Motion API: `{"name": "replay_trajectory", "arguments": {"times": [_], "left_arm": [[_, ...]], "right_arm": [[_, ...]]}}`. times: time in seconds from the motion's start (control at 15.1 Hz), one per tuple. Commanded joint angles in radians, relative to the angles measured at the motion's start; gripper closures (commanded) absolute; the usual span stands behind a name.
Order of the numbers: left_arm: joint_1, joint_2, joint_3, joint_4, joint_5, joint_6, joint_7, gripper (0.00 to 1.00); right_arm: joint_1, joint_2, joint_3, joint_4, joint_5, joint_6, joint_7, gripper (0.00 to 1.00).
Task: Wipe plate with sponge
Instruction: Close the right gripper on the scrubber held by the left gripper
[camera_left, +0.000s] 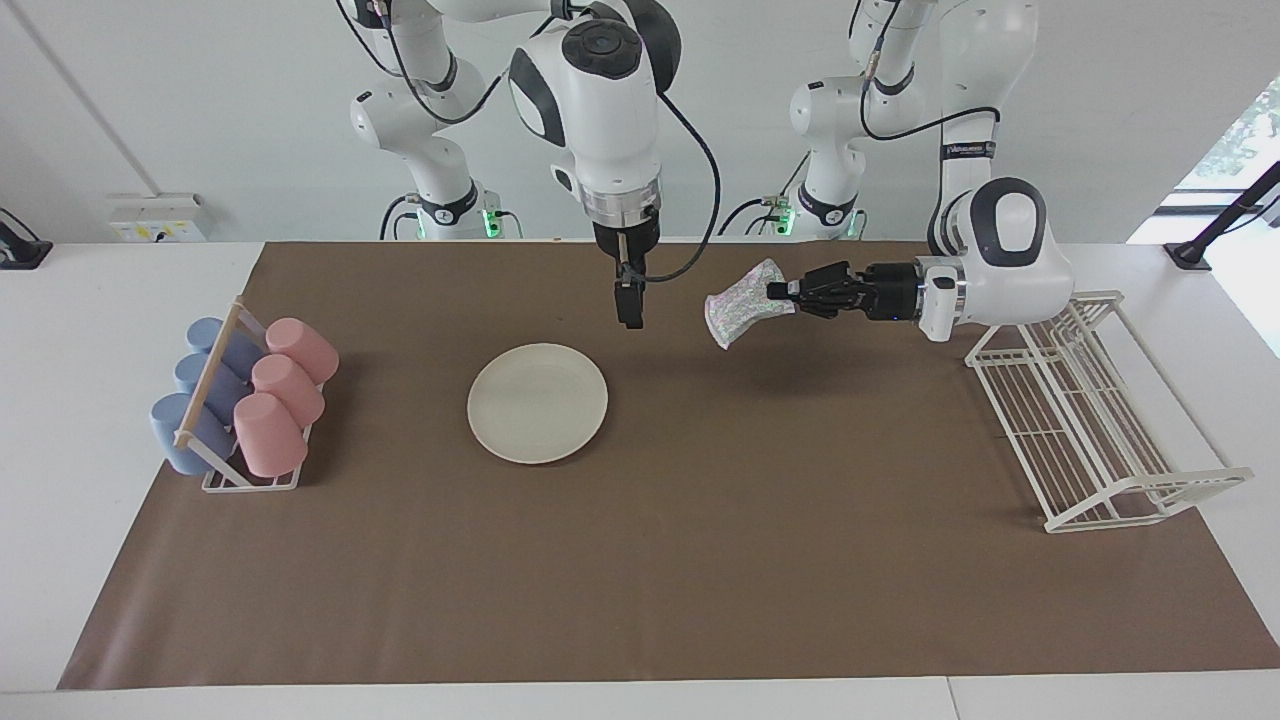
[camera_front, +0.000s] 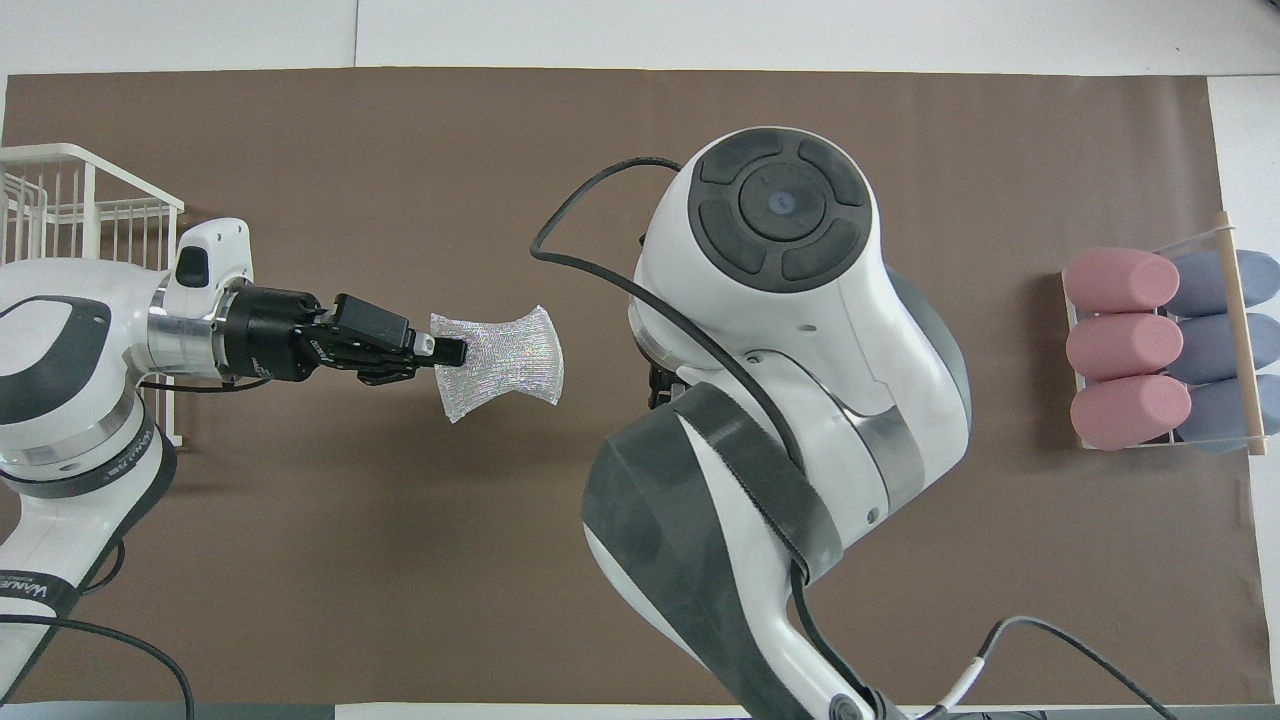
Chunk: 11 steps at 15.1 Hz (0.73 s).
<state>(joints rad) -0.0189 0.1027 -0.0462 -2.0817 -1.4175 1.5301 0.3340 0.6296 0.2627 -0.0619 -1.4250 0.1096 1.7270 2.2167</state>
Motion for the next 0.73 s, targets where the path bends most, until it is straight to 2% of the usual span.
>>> {"name": "replay_trajectory", "arguments": {"times": [0.0,0.46,0.66], "left_arm": [[-0.055,-0.008,0.012,-0.043,-0.087,0.034,0.052,1.0],[-0.156,0.0,0.012,-0.055,-0.23,0.104,0.057,1.0],[-0.164,0.0,0.012,-0.057,-0.241,0.105,0.054,1.0]], "right_arm": [[-0.007,0.003,0.004,0.003,0.007,-0.01,0.011,0.0],[0.021,0.0,0.005,-0.003,0.007,-0.01,-0.05,0.0],[0.033,-0.011,0.004,-0.032,0.005,-0.01,-0.063,0.0]]}}
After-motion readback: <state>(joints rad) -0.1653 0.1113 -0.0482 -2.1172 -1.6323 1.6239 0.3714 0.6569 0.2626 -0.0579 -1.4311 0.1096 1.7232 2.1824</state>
